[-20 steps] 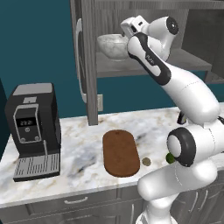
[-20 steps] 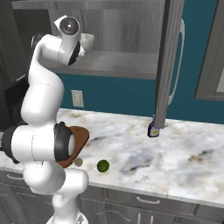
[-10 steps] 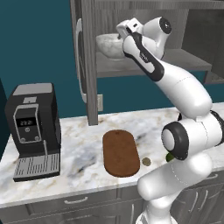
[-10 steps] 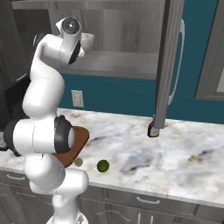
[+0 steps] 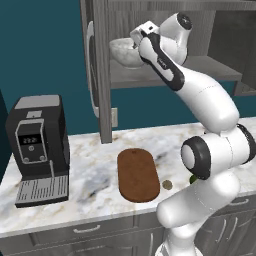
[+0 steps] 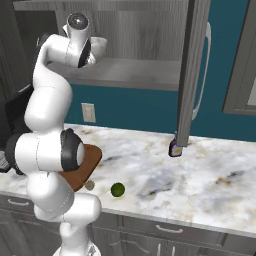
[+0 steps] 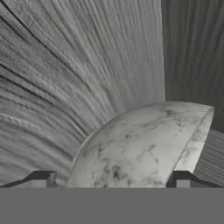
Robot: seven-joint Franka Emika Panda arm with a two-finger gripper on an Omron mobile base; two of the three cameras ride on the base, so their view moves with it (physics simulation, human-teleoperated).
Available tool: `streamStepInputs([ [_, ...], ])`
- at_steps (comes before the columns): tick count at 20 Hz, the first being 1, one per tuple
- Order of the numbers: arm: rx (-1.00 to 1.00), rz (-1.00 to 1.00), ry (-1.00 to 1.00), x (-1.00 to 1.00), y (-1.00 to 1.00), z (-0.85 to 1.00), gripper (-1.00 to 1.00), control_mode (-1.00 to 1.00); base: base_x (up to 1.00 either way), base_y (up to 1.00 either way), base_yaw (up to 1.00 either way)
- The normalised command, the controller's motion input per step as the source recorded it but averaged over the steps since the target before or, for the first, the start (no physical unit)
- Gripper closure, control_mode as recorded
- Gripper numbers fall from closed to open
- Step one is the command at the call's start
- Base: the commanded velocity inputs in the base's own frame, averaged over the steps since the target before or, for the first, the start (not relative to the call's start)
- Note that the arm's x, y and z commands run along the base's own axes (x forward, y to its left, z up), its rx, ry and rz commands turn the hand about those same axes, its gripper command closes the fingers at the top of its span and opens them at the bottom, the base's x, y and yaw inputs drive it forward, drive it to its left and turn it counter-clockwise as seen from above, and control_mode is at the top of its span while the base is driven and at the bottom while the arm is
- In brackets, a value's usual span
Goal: Open the cabinet. Place the bowl and condiment on the counter. Then place the lime and garlic on the cutting board.
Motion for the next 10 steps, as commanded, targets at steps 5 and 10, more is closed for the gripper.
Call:
streamStepInputs([
  [5,-0.09,0.0,0.17,0.0,0.1,-0.16,-1.0,-1.0,0.0,0.0,0.0],
  [10,-0.12,0.0,0.15,0.03,0.29,-0.15,1.0,-1.0,0.0,0.0,0.0],
])
